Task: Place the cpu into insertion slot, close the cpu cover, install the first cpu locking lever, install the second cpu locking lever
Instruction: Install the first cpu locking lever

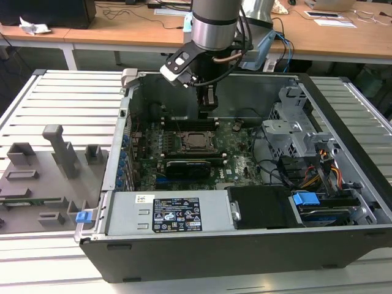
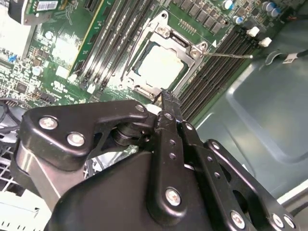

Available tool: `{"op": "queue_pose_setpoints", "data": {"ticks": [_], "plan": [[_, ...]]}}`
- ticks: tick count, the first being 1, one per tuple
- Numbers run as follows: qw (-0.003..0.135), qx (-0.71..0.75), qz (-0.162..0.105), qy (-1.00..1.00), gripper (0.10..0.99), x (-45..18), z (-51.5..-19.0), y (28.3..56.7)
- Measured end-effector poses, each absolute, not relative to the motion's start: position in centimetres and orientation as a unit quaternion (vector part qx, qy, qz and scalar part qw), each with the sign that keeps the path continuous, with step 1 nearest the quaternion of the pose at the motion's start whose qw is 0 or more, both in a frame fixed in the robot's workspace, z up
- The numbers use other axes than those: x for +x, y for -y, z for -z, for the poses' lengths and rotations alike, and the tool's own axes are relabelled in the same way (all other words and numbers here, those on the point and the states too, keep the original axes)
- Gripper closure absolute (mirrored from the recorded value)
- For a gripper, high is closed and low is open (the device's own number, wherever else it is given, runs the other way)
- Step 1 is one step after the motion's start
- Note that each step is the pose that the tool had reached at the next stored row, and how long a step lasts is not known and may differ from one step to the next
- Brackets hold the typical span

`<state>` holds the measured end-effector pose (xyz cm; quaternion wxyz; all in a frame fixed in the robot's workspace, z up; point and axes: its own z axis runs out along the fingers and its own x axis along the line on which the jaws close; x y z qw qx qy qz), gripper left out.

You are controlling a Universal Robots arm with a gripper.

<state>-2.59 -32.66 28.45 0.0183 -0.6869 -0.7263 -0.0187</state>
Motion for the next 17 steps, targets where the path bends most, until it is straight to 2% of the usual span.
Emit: {"op": "queue_pose_setpoints", "data": {"ticks": [17], "plan": [[0.021,-0.560,0.015,0.828,0.980,-2.58,-28.43,32.66]]}}
